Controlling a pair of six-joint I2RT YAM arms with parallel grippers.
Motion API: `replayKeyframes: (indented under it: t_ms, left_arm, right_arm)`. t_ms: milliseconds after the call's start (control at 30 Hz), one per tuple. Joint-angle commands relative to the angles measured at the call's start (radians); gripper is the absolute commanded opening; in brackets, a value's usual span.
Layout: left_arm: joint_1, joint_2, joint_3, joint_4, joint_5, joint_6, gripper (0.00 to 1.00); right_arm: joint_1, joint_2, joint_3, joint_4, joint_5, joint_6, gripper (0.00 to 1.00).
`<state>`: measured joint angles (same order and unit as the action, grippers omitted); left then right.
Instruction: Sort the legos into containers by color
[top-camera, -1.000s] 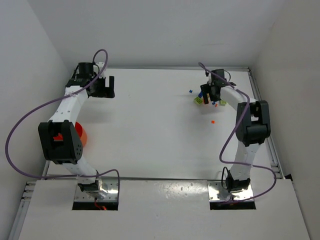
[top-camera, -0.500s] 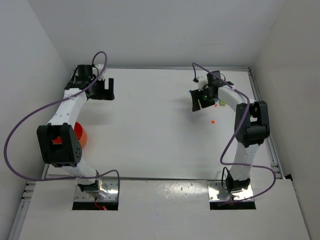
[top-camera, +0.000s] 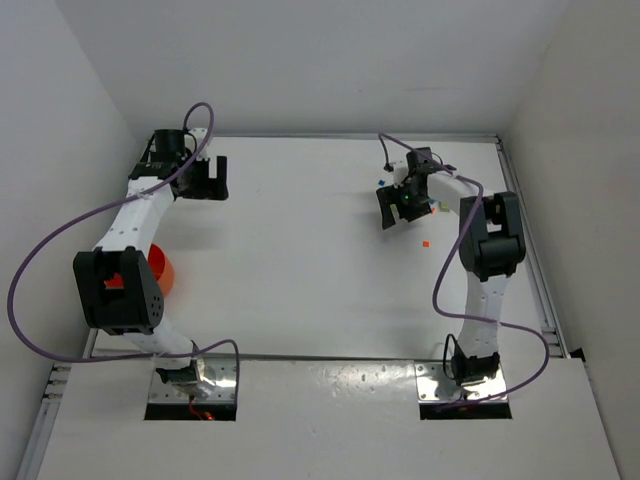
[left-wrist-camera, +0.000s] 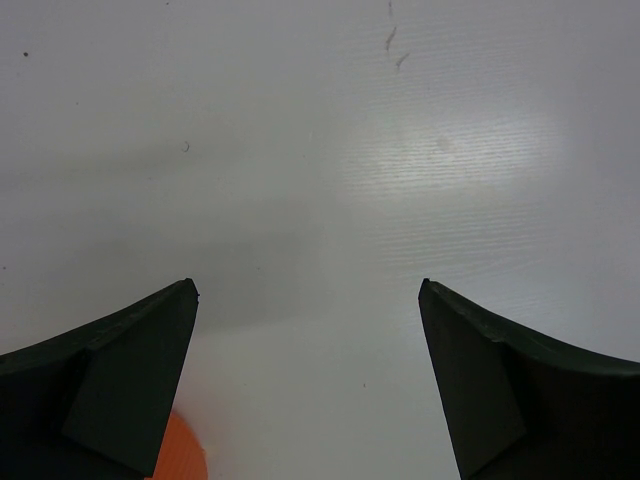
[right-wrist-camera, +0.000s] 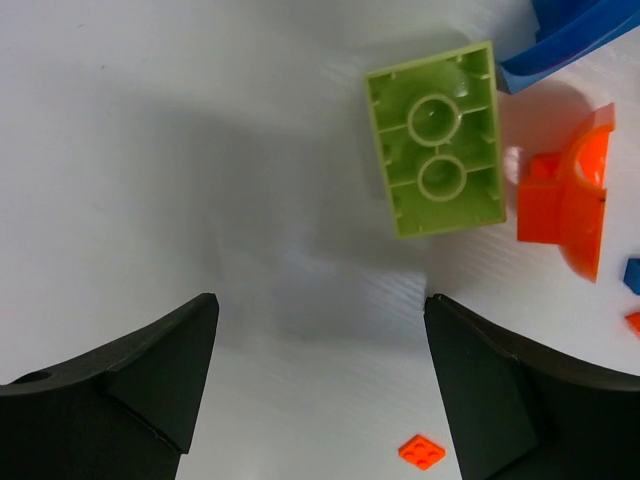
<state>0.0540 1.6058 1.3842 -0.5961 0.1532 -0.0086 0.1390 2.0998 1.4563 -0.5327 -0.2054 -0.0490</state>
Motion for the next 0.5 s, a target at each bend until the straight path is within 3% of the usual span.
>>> replayKeyframes:
  t_ms: [0, 467]
  left_arm:
    - [0.010, -0.050, 0.010, 0.024, -0.003, -0.011, 0.99]
    - [0.020, -0.023, 0.019, 0.024, -0.012, -0.002, 0.99]
  right_arm:
    - [-0.004, 0.026, 0.055, 0.046, 0.047, 0.009, 0.84]
    - [-0.004, 0.164, 0.219, 0.077, 0.147, -0.037, 0.88]
